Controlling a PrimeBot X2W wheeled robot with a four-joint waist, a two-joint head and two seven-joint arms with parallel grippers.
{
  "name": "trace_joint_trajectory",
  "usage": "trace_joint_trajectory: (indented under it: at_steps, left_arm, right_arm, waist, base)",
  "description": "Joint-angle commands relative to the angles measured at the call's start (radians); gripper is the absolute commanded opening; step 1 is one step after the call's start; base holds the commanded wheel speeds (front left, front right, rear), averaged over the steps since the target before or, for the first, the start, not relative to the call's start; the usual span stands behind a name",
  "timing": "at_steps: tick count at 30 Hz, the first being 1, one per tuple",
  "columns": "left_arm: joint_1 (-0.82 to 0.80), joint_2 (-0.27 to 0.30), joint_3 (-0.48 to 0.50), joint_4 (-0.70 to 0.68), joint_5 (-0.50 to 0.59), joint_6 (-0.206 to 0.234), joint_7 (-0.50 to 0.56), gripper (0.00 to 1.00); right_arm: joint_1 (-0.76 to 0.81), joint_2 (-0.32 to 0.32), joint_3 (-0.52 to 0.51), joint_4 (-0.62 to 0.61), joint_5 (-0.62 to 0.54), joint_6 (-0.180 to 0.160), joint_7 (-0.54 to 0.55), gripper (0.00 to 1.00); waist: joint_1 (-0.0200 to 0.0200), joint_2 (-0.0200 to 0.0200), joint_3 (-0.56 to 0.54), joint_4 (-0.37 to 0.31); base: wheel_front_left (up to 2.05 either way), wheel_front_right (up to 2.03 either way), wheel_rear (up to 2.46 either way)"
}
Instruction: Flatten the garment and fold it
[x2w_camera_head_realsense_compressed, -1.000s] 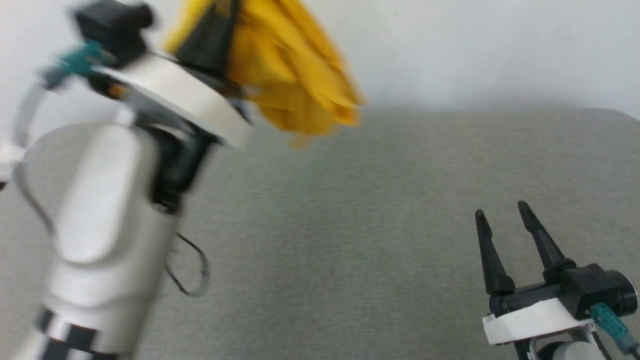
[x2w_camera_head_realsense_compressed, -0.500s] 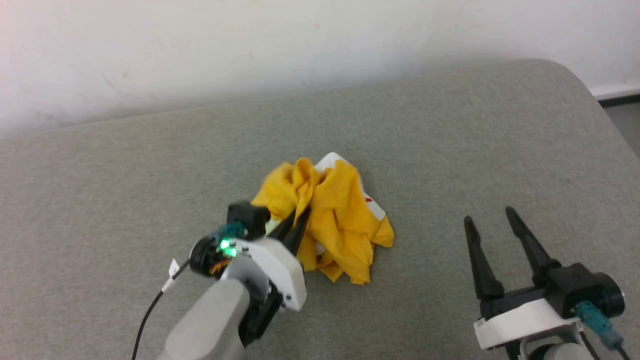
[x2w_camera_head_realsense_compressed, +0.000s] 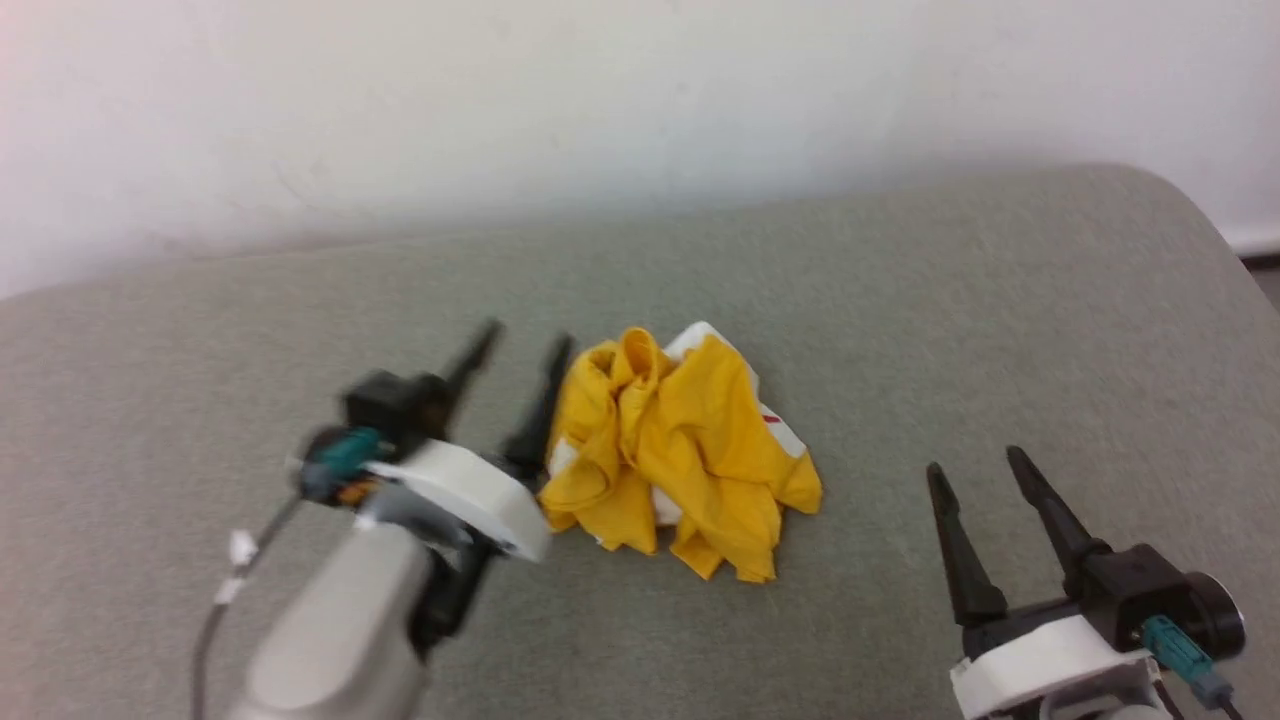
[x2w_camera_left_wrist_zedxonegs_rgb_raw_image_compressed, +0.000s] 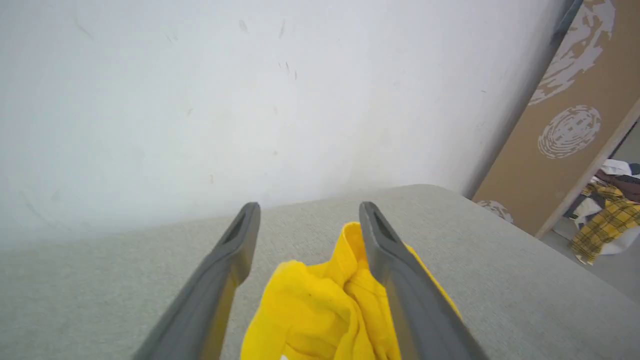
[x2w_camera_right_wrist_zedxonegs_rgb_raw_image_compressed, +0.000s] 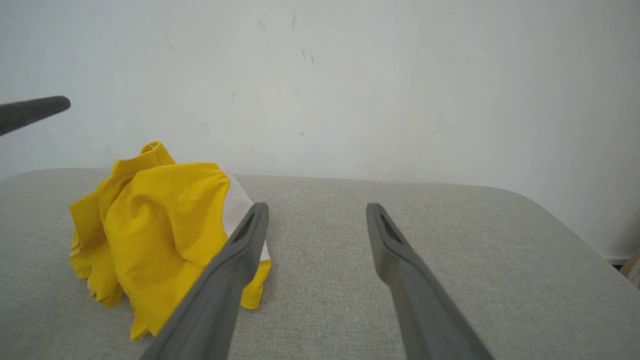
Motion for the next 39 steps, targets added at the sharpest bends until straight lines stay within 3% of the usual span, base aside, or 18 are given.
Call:
trace_joint_trajectory:
  at_steps: [1,6,9,13,17,23,31,34,39]
  left_arm:
    - [0.021,0.028,0.022,-0.032,0.009,0.020,-0.008,1.00]
    - [0.135,0.121,0.119,-0.208,0.050,0.097,-0.015,1.00]
    - [0.223,0.139,0.174,-0.304,0.075,0.132,-0.016,1.00]
    - [0.351,0.141,0.200,-0.376,0.143,0.158,-0.016,1.00]
    - [0.457,0.101,0.243,-0.426,0.199,0.191,-0.016,1.00]
    - [0.554,0.038,0.280,-0.449,0.239,0.177,-0.016,1.00]
    - [0.535,-0.004,0.303,-0.428,0.273,0.122,-0.016,1.00]
    - [0.524,-0.016,0.313,-0.421,0.282,0.111,-0.016,1.00]
    - [0.510,-0.046,0.318,-0.402,0.293,0.091,-0.016,1.00]
  right_arm:
    - [0.015,0.001,-0.010,0.001,-0.003,-0.002,-0.005,1.00]
    - [0.040,0.001,-0.024,0.000,0.001,-0.002,-0.005,1.00]
    - [0.052,0.001,-0.024,-0.002,0.004,-0.002,-0.005,1.00]
    - [0.064,0.001,-0.018,0.001,0.015,-0.002,-0.005,1.00]
    - [0.072,0.001,-0.009,0.004,0.025,-0.002,-0.006,1.00]
    - [0.073,0.001,-0.019,0.003,0.035,-0.002,-0.011,1.00]
    - [0.058,-0.002,-0.038,-0.038,-0.002,-0.002,0.021,1.00]
    - [0.039,-0.040,0.015,-0.067,0.021,-0.002,0.113,1.00]
    - [-0.018,-0.168,0.184,-0.069,0.146,-0.002,0.425,1.00]
  waist:
    - [0.0000,-0.0002,-0.064,0.068]
    - [0.0000,-0.0002,-0.088,0.108]
    - [0.0000,-0.0002,-0.094,0.126]
    - [0.0000,-0.0002,-0.101,0.134]
    - [0.0000,-0.0002,-0.106,0.132]
    - [0.0000,-0.0002,-0.098,0.135]
    - [0.0000,-0.0002,-0.071,0.184]
    - [0.0000,-0.0002,-0.054,0.209]
    - [0.0000,-0.0002,-0.018,0.254]
  base:
    - [0.00,0.00,0.00]
    - [0.00,0.00,0.00]
    - [0.00,0.00,0.00]
    - [0.00,0.00,0.00]
    - [0.00,0.00,0.00]
    - [0.00,0.00,0.00]
    - [0.00,0.00,0.00]
    - [0.00,0.00,0.00]
    - [0.00,0.00,0.00]
